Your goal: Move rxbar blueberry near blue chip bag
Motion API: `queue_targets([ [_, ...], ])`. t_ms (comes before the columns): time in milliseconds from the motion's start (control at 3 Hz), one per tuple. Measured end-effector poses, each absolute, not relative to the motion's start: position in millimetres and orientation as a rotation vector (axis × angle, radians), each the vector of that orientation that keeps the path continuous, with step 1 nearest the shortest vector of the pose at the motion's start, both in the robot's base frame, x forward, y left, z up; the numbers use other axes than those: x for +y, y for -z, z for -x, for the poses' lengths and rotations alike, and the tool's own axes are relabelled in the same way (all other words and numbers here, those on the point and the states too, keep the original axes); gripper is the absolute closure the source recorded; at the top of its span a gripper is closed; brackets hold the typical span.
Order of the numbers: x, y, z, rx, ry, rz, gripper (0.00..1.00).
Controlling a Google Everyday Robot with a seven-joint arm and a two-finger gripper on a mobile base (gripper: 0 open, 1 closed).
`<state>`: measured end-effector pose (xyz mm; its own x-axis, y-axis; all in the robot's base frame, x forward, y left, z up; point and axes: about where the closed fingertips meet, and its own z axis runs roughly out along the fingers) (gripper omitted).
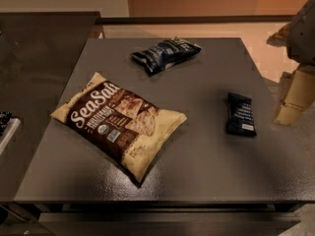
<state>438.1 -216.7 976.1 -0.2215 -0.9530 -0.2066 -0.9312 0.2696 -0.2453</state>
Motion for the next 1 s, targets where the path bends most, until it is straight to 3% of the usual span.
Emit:
queue_targets([
  [1000, -227.9, -975.7, -459.1, 2.158, 0.115, 1.846, 0.00],
])
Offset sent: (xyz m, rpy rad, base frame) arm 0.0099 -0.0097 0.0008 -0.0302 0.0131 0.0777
